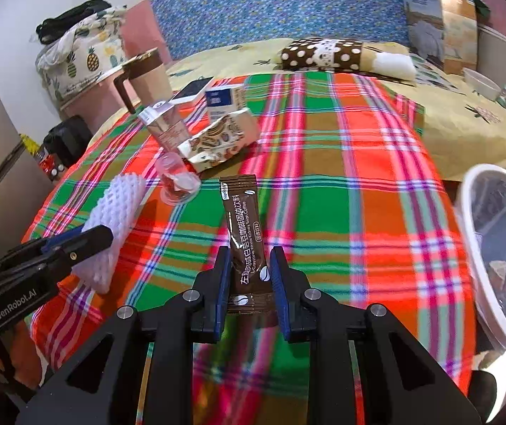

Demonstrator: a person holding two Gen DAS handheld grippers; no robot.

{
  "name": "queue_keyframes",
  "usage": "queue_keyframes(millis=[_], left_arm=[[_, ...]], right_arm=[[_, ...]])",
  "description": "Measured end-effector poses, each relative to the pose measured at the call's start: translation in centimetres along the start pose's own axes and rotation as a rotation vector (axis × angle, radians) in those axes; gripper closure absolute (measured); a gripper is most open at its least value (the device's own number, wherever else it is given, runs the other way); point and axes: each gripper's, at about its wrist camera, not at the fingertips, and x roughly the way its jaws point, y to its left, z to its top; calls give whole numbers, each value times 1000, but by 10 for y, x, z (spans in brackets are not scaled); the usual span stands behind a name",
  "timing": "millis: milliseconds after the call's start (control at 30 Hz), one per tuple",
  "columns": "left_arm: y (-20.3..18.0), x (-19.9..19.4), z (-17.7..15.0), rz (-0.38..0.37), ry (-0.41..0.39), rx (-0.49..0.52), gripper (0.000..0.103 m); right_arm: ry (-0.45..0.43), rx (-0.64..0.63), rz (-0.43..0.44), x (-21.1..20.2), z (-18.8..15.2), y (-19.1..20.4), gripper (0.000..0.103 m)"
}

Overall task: Collect trash
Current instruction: 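Carry the foam net and brown wrapper over the bin and open both tools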

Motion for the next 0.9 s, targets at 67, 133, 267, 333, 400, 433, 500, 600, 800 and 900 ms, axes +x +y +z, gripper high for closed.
queue_keyframes(millis=[67,133,267,333,400,433,500,600,800,900], left_arm=[[-11,0,0,-19,3,14,79],[-22,0,-1,-33,3,31,78],[-44,4,2,-73,9,56,79],[-54,6,3,-87,9,73,79],[-63,9,5,-103,12,88,78],[-68,9,5,-109,13,95,78],[-79,13,8,-122,15,113,79],[-94,17,12,-143,19,136,79],[-130,29,20,-184,25,191,79],[-149,34,23,-207,29,220,78]], right_arm=[[-12,12,-9,-5,-1,-6,78],[-24,24,-20,-11,-2,-12,78],[-45,52,-45,-19,-4,-27,78],[-55,69,-57,-24,-5,-36,78],[-67,84,-72,-29,-6,-45,78],[-73,91,-77,-31,-7,-48,78],[-84,107,-92,-36,-8,-58,78],[-98,125,-112,-42,-8,-71,78],[-123,169,-156,-54,-13,-97,78],[-134,195,-173,-60,-16,-110,78]])
